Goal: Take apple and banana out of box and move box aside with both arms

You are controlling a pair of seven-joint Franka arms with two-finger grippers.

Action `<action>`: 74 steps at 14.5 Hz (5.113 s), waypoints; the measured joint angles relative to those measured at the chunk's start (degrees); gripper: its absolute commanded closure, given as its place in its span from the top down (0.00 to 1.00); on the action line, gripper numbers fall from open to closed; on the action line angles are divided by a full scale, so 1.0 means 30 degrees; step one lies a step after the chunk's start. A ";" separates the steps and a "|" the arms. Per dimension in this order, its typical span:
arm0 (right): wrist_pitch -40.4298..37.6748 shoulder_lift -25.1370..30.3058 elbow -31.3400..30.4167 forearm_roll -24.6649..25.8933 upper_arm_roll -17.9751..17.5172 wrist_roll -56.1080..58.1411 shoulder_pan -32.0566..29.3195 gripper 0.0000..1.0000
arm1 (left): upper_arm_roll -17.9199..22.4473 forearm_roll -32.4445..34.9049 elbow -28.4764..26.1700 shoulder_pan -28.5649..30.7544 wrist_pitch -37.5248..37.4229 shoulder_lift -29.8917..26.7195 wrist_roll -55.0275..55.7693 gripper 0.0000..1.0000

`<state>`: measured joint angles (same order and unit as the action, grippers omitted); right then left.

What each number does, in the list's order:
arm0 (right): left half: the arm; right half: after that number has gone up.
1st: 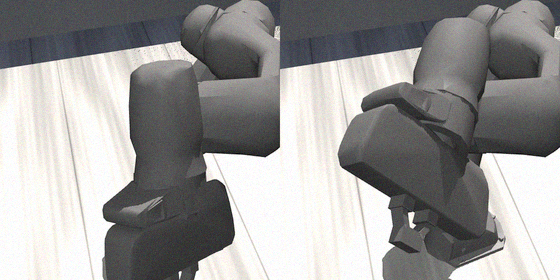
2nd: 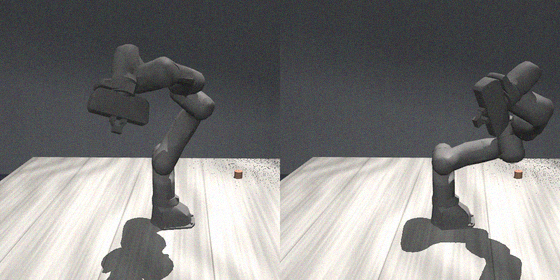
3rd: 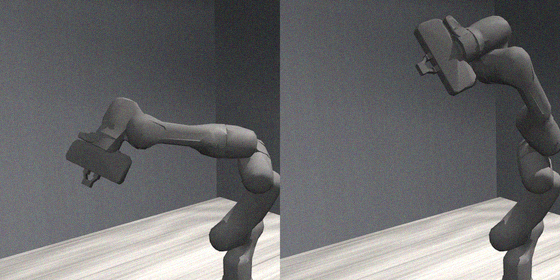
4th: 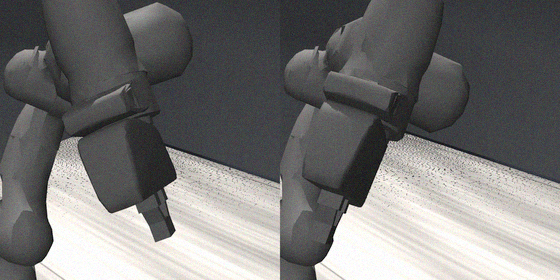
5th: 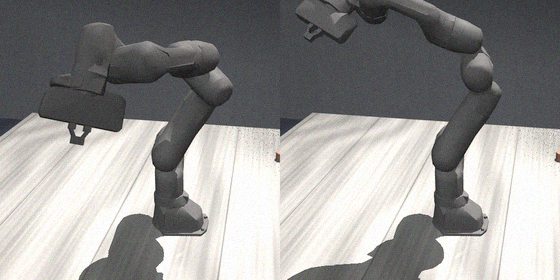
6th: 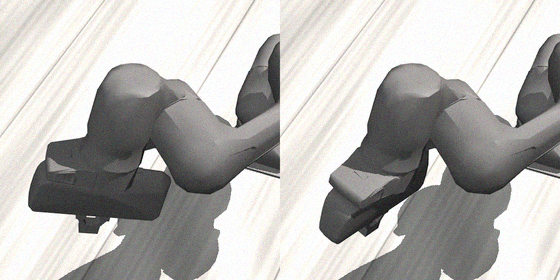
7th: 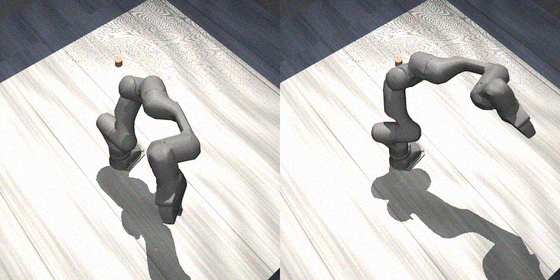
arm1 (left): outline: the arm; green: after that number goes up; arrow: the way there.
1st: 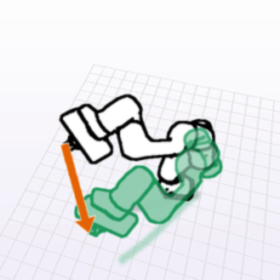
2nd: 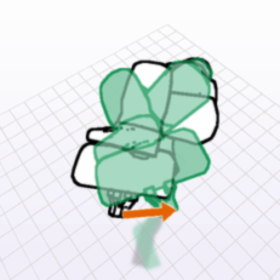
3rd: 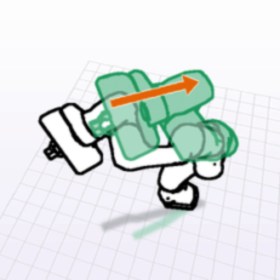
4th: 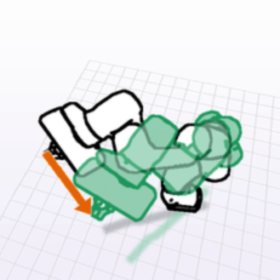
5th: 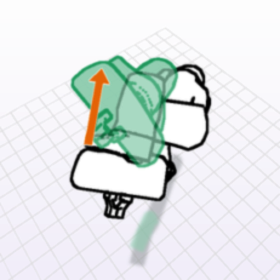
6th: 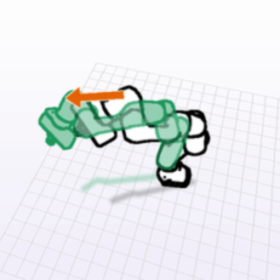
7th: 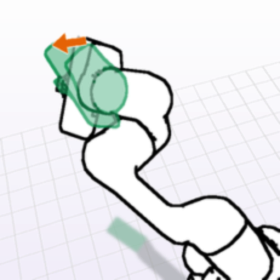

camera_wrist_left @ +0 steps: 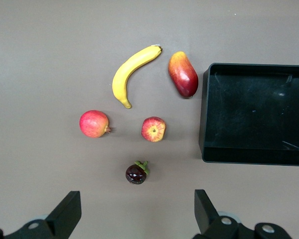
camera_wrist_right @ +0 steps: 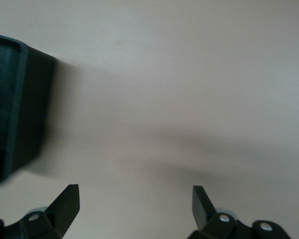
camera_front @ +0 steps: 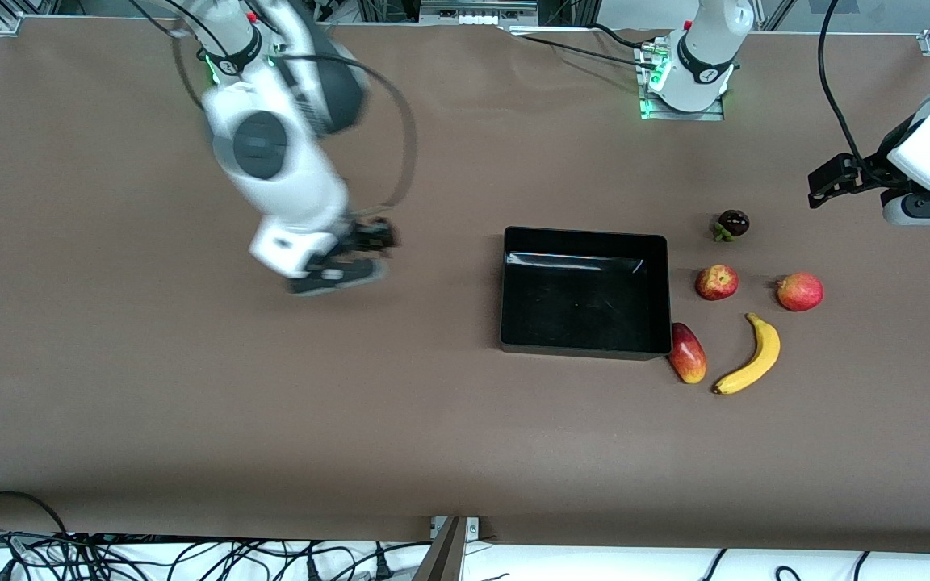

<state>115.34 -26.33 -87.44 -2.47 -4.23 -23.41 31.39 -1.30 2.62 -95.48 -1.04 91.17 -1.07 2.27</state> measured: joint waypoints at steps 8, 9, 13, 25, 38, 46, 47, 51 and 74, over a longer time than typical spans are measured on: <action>0.3627 -0.7658 0.5818 0.0001 0.0027 -0.6459 0.4359 0.99 | -0.0034 0.0000 0.0000 -0.0018 -0.0068 0.0000 0.0000 1.00; 0.3804 -0.7996 0.5928 0.0001 0.0029 -0.6529 0.4427 0.77 | -0.0018 0.0000 0.0000 -0.0017 -0.0106 0.0000 0.0000 1.00; 0.4720 -0.8722 0.6015 0.0001 0.0101 -0.6578 0.4486 0.00 | -0.0009 0.0000 0.0008 -0.0016 -0.0255 -0.0016 0.0001 1.00; 0.0317 -0.6980 0.7185 0.0104 0.0844 -0.3402 0.1197 0.00 | -0.0046 0.0000 0.0179 -0.0089 -0.0427 -0.0028 0.0001 1.00; -0.0173 -0.1297 -0.1347 -0.0150 0.2874 1.0390 -0.8890 0.00 | -0.0019 0.0000 0.0228 -0.0093 -0.0747 -0.0032 0.0001 1.00; 0.7515 0.1702 -1.0678 -0.0761 0.3073 1.1088 -0.9605 0.00 | -0.0214 0.0000 0.0449 -0.0273 -0.0852 -0.0037 0.0002 1.00; 0.7521 0.1701 -1.0755 -0.1125 0.3114 1.1097 -0.9634 0.00 | -0.0214 0.0000 0.0451 -0.0273 -0.0853 -0.0037 0.0002 1.00; 0.7848 0.1483 -1.0833 -0.1545 0.3264 1.1097 -0.9741 0.37 | -0.0214 0.0000 0.0452 -0.0273 -0.0859 -0.0037 0.0002 1.00; -0.9851 0.5096 0.2282 -0.0308 0.2976 1.1288 -0.9663 1.00 | -0.0664 -0.0001 0.0474 -0.0282 -0.0879 -0.0037 0.0052 1.00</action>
